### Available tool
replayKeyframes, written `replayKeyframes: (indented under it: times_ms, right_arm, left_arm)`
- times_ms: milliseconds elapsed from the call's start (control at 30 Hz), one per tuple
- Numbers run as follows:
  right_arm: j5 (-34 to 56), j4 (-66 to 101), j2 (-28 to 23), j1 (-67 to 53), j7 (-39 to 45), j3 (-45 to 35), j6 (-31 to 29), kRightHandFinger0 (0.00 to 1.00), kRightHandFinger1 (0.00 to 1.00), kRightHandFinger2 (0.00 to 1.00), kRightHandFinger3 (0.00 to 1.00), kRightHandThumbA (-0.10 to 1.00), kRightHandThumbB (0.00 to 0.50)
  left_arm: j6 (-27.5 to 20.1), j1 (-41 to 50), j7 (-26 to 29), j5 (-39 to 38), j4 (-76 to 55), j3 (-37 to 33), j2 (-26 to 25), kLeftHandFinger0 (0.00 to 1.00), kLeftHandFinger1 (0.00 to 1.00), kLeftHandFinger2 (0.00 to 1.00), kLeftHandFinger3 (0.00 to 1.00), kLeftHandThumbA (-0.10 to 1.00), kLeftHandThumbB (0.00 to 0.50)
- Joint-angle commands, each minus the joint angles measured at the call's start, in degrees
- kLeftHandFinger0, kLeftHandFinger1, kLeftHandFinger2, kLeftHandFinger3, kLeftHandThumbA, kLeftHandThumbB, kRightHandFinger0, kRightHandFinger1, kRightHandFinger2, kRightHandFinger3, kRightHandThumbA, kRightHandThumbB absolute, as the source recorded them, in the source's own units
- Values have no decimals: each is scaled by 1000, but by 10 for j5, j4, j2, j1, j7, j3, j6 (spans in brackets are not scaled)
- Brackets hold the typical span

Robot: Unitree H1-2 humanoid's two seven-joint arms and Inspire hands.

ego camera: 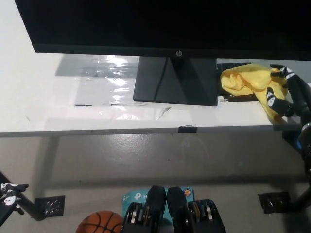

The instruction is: The robot uses its right hand to pick up the cloth kept in the middle of the desk and use it to wipe the monitor in the middle of the desk by swiping its screen twice

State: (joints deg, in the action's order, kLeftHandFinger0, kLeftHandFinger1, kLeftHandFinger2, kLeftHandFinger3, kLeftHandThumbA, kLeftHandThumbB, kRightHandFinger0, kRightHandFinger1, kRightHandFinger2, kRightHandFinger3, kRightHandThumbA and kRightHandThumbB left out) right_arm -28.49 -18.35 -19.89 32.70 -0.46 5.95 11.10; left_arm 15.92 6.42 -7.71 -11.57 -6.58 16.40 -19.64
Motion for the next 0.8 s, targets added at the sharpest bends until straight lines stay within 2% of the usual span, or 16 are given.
replayKeyframes:
  times_ms: [0, 33, 167, 200, 300, 367, 433, 600, 733, 767]
  right_arm:
    - [-18, 2, -15, 40, -26, 7, -32, 652, 830, 756, 864, 446, 141]
    - [-28, 2, -15, 45, -31, 12, -28, 633, 820, 755, 863, 483, 161]
    - [-32, 5, -14, 48, -32, 21, -24, 653, 813, 764, 873, 547, 175]
    - [-38, 6, -15, 50, -27, 27, -17, 634, 813, 770, 868, 585, 195]
    - [-36, 9, -15, 50, -19, 29, -6, 643, 846, 809, 893, 581, 204]
    - [-37, 3, -16, 50, -10, 35, 0, 711, 951, 905, 924, 589, 228]
    - [-47, -10, -22, 52, -3, 47, -1, 789, 1000, 969, 968, 607, 227]
    - [-55, -69, -32, 72, 5, 68, 5, 876, 1000, 1000, 1000, 621, 228]
    - [-68, -106, -38, 90, 6, 92, 8, 883, 1000, 1000, 1000, 647, 226]
    - [-83, -141, -43, 105, -7, 107, -5, 862, 1000, 1000, 1000, 673, 251]
  left_arm:
    - [-14, 4, -6, -4, -11, 3, -9, 347, 404, 603, 775, -42, 181]
    - [-15, 4, -6, -3, -12, 2, -9, 342, 402, 597, 774, -46, 175]
    - [-17, 8, -7, -9, -16, 5, -7, 315, 391, 571, 747, -45, 177]
    - [-16, 7, -6, -5, -14, 4, -8, 322, 393, 572, 749, -50, 169]
    - [-11, 6, -7, -8, -15, 4, -10, 353, 416, 606, 766, -39, 169]
    - [-13, 7, -7, -8, -18, 5, -9, 360, 420, 609, 765, -20, 170]
    - [-15, 7, -6, -6, -17, 4, -8, 354, 416, 609, 761, -19, 169]
    - [-14, 9, -7, -14, -17, 8, -6, 361, 411, 594, 753, -6, 185]
    - [-17, 16, -6, -14, -19, 10, -5, 338, 392, 570, 744, 4, 187]
    - [-7, 16, -3, -13, -24, 10, -6, 325, 395, 572, 754, -23, 176]
